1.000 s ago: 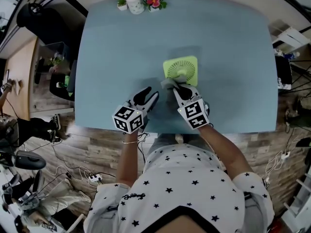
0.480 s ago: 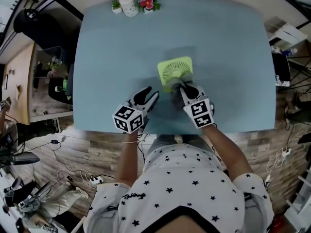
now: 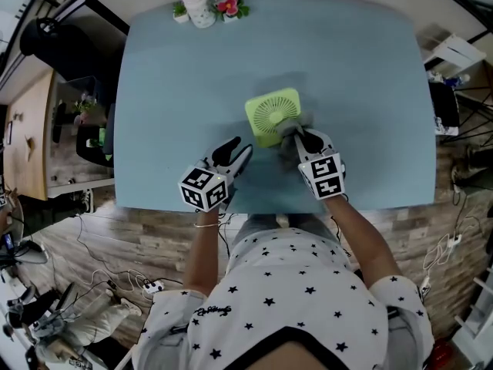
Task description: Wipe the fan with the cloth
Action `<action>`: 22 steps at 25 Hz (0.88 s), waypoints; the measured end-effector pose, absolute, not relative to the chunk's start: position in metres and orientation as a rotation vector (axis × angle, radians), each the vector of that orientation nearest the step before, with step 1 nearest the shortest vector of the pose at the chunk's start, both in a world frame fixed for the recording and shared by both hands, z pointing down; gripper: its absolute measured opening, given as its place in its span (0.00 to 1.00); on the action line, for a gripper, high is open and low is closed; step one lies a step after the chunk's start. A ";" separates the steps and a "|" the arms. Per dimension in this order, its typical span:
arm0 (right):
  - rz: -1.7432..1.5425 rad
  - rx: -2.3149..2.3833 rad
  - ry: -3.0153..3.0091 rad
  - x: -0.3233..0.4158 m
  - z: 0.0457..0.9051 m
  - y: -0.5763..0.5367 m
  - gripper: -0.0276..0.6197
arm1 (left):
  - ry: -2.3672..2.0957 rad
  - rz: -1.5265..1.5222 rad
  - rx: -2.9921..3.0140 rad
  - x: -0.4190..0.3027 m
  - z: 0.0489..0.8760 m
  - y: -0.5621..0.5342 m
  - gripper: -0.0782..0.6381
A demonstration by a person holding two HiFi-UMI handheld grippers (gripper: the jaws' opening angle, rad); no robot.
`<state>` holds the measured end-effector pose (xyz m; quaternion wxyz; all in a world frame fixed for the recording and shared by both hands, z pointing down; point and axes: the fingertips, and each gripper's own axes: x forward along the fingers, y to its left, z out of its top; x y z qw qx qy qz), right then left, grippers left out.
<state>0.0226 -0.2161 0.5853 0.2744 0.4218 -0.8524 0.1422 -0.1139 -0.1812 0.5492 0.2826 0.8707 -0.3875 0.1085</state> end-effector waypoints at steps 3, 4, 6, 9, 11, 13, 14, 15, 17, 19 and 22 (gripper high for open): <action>0.395 1.155 -2.282 0.030 0.586 -0.218 0.08 | -1.040 0.293 2.329 -0.113 0.549 -0.181 0.36; 0.399 1.163 -2.280 0.033 0.586 -0.218 0.08 | -1.040 0.294 2.328 -0.112 0.550 -0.181 0.35; 0.409 1.178 -2.273 0.038 0.587 -0.220 0.08 | -1.040 0.295 2.327 -0.111 0.550 -0.181 0.35; 0.427 1.198 -2.261 0.045 0.588 -0.222 0.08 | -1.038 0.295 2.327 -0.109 0.550 -0.182 0.35; 0.437 1.209 -2.255 0.048 0.589 -0.224 0.08 | -1.037 0.295 2.328 -0.108 0.550 -0.182 0.35; 0.442 1.215 -2.252 0.049 0.589 -0.224 0.08 | -1.038 0.296 2.328 -0.108 0.550 -0.182 0.35; 0.444 1.216 -2.251 0.050 0.589 -0.225 0.08 | -1.039 0.297 2.329 -0.108 0.550 -0.182 0.35; 0.446 1.216 -2.251 0.050 0.590 -0.225 0.08 | -1.040 0.296 2.329 -0.108 0.550 -0.182 0.35; 0.453 1.220 -2.251 0.050 0.590 -0.225 0.08 | -1.042 0.294 2.327 -0.109 0.550 -0.181 0.35; 0.466 1.236 -2.255 0.052 0.589 -0.225 0.08 | -1.046 0.288 2.328 -0.110 0.549 -0.181 0.35; 0.484 1.265 -2.269 0.056 0.582 -0.228 0.08 | -1.049 0.276 2.335 -0.109 0.546 -0.183 0.35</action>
